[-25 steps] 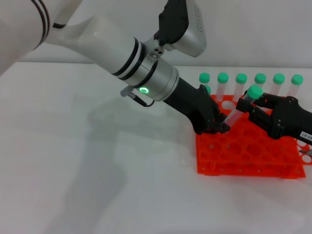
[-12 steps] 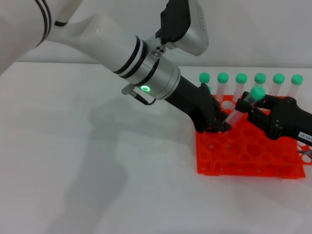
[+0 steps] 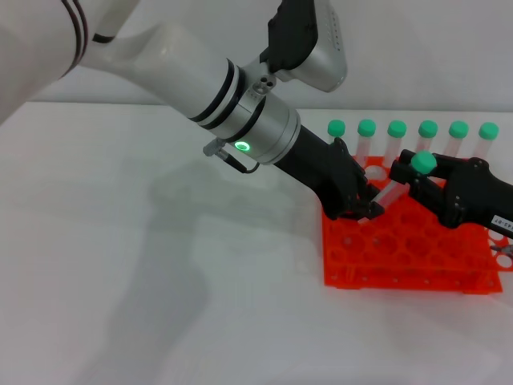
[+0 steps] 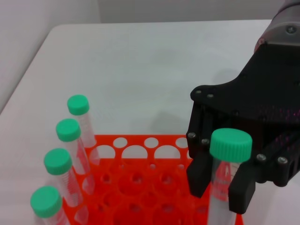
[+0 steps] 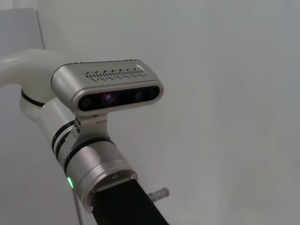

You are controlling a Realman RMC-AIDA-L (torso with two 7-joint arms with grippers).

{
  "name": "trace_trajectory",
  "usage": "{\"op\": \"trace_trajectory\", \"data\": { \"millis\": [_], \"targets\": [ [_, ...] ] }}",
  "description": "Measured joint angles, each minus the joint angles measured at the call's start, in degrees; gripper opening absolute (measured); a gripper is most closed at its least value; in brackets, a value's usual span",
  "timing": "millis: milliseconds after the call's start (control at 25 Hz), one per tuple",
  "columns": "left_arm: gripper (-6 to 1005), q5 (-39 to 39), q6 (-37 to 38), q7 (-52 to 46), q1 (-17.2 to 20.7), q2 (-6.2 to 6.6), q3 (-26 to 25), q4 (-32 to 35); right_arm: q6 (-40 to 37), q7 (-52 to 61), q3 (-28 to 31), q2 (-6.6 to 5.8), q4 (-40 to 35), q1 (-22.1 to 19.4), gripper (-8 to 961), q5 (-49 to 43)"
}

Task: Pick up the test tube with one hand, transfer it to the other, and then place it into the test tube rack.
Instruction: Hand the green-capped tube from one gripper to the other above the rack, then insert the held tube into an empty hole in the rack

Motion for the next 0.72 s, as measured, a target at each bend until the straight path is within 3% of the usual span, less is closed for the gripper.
{"op": "trace_trajectory", "data": {
  "millis": [360, 720],
  "targets": [
    [250, -1.6, 1.5, -0.4, 1.6, 0.15, 0.0, -4.2, 0.2, -0.1, 0.5, -0.44, -0.2, -0.3, 205, 0.3],
    [325, -10.1, 8.6, 0.4, 7.6, 0.18, 0.0, -12.3, 3.1, 0.1, 0.5, -0.51, -4.1, 0.4, 204, 0.3]
  ]
}}
